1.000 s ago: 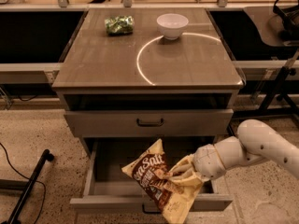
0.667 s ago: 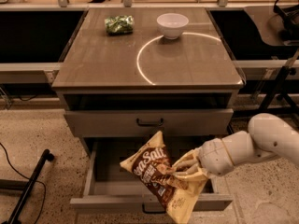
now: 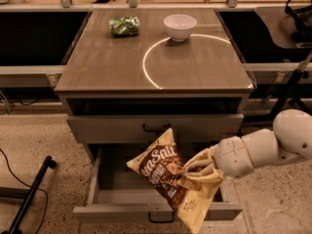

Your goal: Pick brown chip bag from middle drawer and place on counter

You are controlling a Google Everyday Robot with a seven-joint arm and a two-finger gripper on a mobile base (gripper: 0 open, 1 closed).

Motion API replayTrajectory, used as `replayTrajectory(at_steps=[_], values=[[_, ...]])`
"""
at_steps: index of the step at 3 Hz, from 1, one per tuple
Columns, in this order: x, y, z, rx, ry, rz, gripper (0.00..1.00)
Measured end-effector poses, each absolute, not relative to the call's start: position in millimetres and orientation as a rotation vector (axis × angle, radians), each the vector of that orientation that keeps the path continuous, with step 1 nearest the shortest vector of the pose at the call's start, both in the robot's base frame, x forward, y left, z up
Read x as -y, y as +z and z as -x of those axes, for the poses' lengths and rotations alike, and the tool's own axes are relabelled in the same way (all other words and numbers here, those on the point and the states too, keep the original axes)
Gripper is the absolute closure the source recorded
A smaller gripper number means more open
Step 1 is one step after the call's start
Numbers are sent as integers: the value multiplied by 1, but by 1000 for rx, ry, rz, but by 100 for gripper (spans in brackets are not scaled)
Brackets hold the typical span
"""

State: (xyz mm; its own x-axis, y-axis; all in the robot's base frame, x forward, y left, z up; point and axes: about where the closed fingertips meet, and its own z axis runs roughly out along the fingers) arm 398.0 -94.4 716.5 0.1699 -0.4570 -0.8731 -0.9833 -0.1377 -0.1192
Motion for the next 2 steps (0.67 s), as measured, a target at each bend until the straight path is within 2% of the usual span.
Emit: replayTrajectory(at_steps=[2], values=[[93, 777, -418, -1255, 788, 1808, 100]])
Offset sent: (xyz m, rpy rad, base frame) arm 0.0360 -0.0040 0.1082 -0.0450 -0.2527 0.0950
